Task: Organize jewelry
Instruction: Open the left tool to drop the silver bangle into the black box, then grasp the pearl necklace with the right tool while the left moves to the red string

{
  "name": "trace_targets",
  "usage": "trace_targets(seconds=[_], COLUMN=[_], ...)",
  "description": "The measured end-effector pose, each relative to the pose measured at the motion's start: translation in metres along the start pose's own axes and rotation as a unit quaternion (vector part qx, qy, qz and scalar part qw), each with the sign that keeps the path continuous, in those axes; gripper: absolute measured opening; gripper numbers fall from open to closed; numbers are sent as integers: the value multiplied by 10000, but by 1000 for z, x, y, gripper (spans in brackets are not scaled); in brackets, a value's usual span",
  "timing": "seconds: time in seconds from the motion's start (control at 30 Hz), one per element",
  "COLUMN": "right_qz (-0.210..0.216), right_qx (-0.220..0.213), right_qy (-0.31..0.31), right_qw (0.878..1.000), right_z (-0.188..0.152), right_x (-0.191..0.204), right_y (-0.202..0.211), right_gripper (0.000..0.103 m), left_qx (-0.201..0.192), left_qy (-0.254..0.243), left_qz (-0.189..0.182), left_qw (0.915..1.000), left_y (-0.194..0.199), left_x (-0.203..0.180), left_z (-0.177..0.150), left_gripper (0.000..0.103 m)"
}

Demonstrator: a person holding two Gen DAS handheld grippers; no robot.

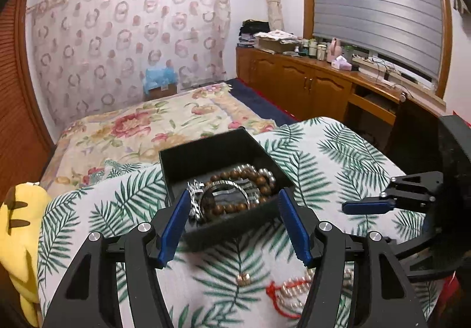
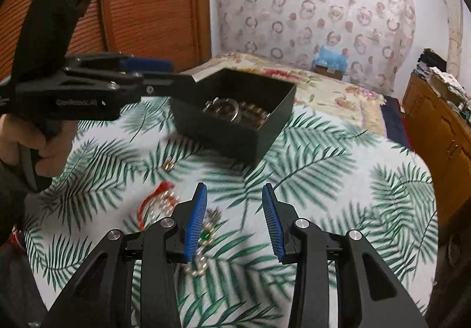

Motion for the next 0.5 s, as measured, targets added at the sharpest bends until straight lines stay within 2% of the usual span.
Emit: trace_targets(seconds=[0.23,0.4,0.5], right_qz=[203,293,322], right_qx=[255,423,542], right_qy=[119,100,-72], right_qw=[9994,9986,9980], right_z=[-18,-27,-30], right_x=[21,28,25], right_y=[-3,-6,-10], right_gripper=[27,16,15], left_qx=[156,434,539], left_qy=[16,47,84], left_qz=[-95,-128,-156], left_qw=[9998,9990,9984], left_y=[11,9,8], left_x=[-6,-6,-6], left_z=[-29,-55,-65], left_gripper=[60,60,60])
Point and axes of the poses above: each gripper's, at about its wrist camera, not at the fingertips, and y roughly against the way its jaws point, x to its left, z to its top, the point moved 5 cm from there along -y, roughly the way its jaws point, and after that the axes turned 4 degrees about -x, right-handed, at the moved point
